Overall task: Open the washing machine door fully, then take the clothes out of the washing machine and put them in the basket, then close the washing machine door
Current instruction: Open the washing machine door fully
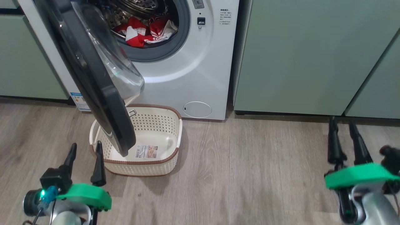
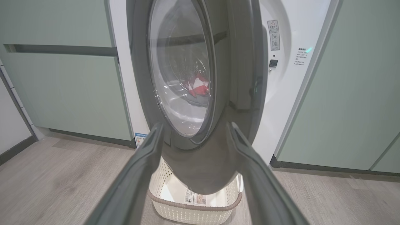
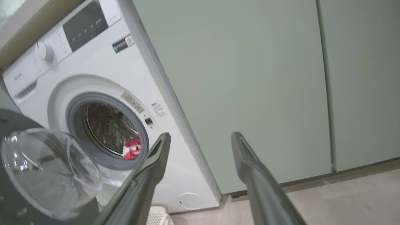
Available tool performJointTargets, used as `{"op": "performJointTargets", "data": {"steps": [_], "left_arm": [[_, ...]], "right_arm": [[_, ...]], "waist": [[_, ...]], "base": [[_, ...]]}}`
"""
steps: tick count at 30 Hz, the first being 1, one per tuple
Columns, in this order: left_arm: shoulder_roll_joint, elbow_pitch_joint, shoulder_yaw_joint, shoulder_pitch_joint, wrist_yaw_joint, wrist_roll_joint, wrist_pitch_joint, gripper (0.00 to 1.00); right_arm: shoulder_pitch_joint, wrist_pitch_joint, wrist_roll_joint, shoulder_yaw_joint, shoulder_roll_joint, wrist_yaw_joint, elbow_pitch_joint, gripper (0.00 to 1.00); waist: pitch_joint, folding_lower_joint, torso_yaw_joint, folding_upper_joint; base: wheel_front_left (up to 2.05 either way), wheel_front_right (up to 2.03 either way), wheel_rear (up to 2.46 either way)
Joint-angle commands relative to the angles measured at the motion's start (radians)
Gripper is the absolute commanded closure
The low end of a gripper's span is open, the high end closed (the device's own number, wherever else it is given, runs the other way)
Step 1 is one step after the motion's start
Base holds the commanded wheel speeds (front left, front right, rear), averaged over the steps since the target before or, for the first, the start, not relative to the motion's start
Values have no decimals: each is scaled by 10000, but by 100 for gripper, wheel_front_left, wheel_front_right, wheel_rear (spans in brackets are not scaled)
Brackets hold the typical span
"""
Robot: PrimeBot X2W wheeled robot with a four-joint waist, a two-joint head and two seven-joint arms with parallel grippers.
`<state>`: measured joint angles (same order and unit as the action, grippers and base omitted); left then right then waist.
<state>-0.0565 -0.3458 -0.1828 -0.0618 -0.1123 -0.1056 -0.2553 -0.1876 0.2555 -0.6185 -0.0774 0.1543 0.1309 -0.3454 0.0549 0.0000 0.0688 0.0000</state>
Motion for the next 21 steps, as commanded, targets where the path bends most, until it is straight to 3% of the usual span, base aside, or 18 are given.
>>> {"op": "performJointTargets", "data": {"steps": [1, 6, 8, 21], "left_arm": [[-101, 299, -325, -371, -23, 138, -65, 0], [-53, 246, -317, -390, -63, 207, -65, 0], [-39, 213, -297, -390, -73, 231, -65, 0], [9, 103, -400, -305, -120, 268, -65, 0]], "right_arm": [[-32, 60, 569, -76, 30, -2, 500, 0], [758, 61, 2951, 205, -219, -2, 1138, 0], [976, 61, 3325, 289, -252, -2, 1161, 0], [1490, 62, 3856, 499, -402, -2, 1029, 0]], "waist": [[-3, 0, -7, 0], [19, 0, -68, 0], [30, 0, -74, 0], [47, 0, -108, 0]], "base": [[0, 0, 0], [0, 0, 0], [0, 0, 0], [0, 0, 0]]}}
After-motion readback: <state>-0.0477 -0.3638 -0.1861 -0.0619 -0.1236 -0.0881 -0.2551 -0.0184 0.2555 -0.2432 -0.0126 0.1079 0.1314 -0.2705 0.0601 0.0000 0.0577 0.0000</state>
